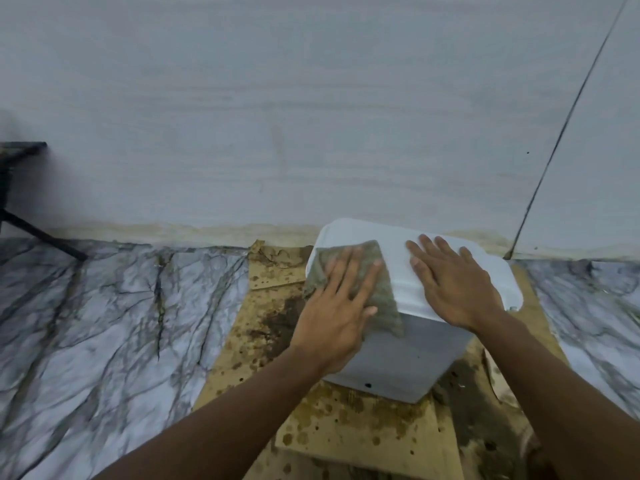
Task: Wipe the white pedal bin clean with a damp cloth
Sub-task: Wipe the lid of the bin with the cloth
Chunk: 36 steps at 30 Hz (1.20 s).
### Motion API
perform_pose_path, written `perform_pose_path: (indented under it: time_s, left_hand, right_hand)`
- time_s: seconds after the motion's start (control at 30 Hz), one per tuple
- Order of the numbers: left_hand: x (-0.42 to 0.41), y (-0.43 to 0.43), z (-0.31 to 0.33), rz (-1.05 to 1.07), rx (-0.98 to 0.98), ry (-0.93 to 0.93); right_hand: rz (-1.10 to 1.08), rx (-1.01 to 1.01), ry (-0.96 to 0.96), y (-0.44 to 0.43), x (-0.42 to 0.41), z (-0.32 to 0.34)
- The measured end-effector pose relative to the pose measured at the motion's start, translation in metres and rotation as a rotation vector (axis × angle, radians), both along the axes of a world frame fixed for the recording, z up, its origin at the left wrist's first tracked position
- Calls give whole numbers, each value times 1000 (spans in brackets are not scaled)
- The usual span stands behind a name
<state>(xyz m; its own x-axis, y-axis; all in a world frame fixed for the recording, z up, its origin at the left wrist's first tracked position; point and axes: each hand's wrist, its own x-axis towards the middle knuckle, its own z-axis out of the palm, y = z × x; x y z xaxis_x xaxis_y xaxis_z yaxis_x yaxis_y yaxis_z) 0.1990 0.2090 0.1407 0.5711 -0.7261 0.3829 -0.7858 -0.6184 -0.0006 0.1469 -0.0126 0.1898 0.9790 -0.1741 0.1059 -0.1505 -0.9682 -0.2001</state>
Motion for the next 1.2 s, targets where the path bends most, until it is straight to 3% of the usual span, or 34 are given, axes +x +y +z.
perform_pose_path:
  time_s: [0.13, 0.27, 0.4, 0.63, 0.77, 0.97, 1.1, 1.2]
  left_hand:
    - [-10, 11, -10, 70, -13, -22]
    - [-15, 3, -7, -54, 109, -58]
    - [15, 0, 28, -85, 141, 27]
    - [57, -16, 73, -67, 83, 339]
    - [67, -6, 97, -76, 62, 607]
    - [88, 29, 101, -189, 192, 583]
    - [84, 44, 86, -160, 60, 618]
    - [57, 34, 65, -88, -8, 512]
  right_hand:
    - [-1, 8, 18, 0, -1, 2]
    - [-3, 16, 16, 1, -2, 2]
    - [3, 16, 9, 4, -3, 3]
    - [-8, 19, 8, 3, -1, 3]
    - [-4, 20, 5, 3, -3, 3]
    - [6, 18, 3, 4, -1, 3]
    - [2, 14, 12, 5, -2, 4]
    - [-8, 12, 21, 7, -2, 4]
